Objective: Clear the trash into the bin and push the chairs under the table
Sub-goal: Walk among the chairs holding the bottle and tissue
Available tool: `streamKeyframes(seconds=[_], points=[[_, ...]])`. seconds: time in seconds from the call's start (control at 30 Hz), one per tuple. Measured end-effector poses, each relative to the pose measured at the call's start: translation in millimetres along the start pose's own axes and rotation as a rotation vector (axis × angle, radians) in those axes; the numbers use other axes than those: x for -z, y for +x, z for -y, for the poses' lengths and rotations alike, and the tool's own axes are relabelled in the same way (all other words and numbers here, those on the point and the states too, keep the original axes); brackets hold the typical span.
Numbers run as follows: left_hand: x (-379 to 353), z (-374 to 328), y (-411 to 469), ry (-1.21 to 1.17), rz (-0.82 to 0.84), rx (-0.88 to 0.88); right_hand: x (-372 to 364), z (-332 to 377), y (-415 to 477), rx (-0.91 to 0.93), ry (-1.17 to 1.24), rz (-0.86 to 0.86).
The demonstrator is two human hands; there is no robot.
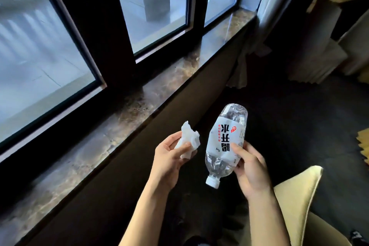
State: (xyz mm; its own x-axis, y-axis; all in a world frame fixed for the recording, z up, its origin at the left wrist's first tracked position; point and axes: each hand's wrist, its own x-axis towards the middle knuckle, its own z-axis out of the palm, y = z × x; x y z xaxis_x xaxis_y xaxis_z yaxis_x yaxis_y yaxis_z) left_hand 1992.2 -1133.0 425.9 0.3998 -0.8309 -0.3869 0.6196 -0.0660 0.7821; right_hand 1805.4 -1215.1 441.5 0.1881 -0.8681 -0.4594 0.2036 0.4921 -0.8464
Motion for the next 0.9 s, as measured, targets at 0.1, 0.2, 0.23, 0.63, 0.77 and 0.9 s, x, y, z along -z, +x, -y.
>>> streamKeyframes(seconds=[0.1, 0.2, 0.23, 0.63, 0.77, 0.9], points=[[-21.5, -20.0, 44.8, 0.081, 0.068, -0.012, -14.3, 23.4, 44.6, 0.016, 0.043, -0.023], [-46.7, -36.6, 86.2, 0.137, 0.077, -0.015, -23.0, 49.6, 82.4, 0.050, 0.058, -0.038], [-55.4, -41.3, 98.4, 0.145, 0.087, -0.016, -24.6, 58.3, 93.3, 0.064, 0.073, -0.041], [-177.5, -44.6, 248.9, 0.160, 0.258, 0.097, 21.7, 127.5, 197.0, 0.103, 0.200, -0.308], [-230.6, -35.7, 314.0, 0.185, 0.345, 0.165, 45.7, 153.9, 247.3, 0.126, 0.252, -0.432], [-291.7, -34.0, 378.1, 0.236, 0.418, 0.204, 61.2, 191.0, 300.2, 0.166, 0.288, -0.531]])
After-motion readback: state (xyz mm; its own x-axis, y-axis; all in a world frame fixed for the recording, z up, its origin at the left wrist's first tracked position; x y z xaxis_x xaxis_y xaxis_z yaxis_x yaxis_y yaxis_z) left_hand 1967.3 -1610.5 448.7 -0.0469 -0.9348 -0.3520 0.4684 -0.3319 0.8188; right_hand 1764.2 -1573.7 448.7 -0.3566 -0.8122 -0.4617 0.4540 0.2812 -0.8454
